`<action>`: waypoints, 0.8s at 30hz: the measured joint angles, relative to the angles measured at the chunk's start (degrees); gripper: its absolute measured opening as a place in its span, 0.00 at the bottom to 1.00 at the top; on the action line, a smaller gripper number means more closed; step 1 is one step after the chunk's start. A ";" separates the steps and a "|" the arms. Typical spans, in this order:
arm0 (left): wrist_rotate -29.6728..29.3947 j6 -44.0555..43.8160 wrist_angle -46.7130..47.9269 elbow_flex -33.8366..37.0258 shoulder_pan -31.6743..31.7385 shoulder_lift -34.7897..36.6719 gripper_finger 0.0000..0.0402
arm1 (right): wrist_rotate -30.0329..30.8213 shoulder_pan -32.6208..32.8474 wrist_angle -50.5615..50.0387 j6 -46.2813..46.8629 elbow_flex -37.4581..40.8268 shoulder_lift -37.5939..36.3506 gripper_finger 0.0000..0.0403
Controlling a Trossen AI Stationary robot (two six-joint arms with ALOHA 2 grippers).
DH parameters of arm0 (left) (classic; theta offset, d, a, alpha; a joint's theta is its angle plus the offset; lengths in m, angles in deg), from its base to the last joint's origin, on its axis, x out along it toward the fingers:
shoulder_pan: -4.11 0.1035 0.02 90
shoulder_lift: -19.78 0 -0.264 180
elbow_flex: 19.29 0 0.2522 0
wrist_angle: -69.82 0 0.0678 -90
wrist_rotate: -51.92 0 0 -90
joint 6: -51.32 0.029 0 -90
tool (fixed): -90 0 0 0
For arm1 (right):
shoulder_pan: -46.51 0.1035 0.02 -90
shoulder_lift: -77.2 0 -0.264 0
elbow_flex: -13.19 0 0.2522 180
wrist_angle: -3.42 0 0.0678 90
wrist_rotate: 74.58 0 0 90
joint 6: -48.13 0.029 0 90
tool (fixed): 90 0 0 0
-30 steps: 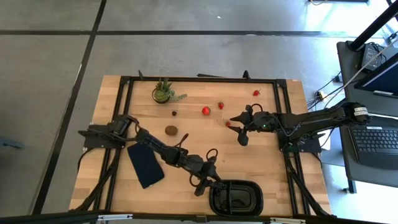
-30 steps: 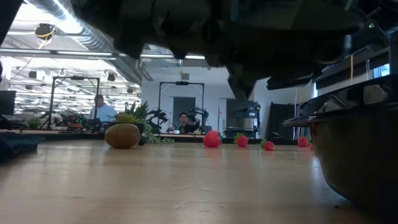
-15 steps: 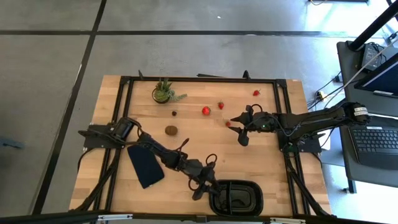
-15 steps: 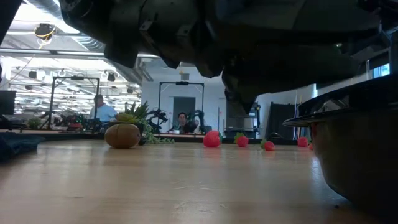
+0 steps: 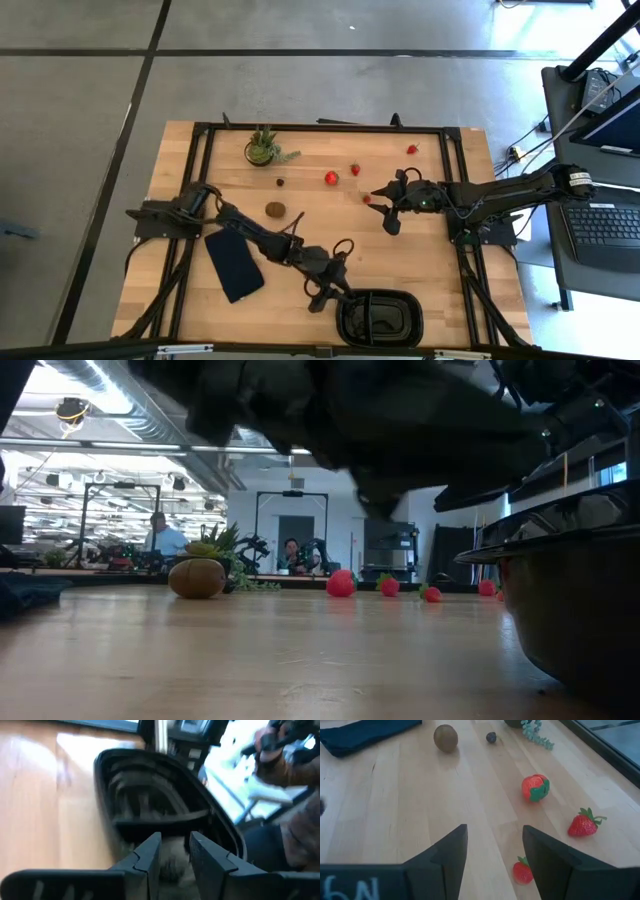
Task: Pick and placing Produce into tupperware
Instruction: Put the black cherry into the black container
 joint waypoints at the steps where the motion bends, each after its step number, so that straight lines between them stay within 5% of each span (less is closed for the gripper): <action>1: 0.56 0.04 4.12 0.02 0.59 1.74 0.23 | 0.00 0.00 0.00 0.01 0.00 0.00 0.48; 13: -13.11 0.31 44.26 0.00 10.51 26.79 0.17 | 0.00 0.01 -0.03 0.02 0.00 0.00 0.48; 24: -19.35 7.37 55.41 0.00 26.34 41.46 0.13 | 0.00 0.00 0.04 -0.25 0.00 0.00 0.48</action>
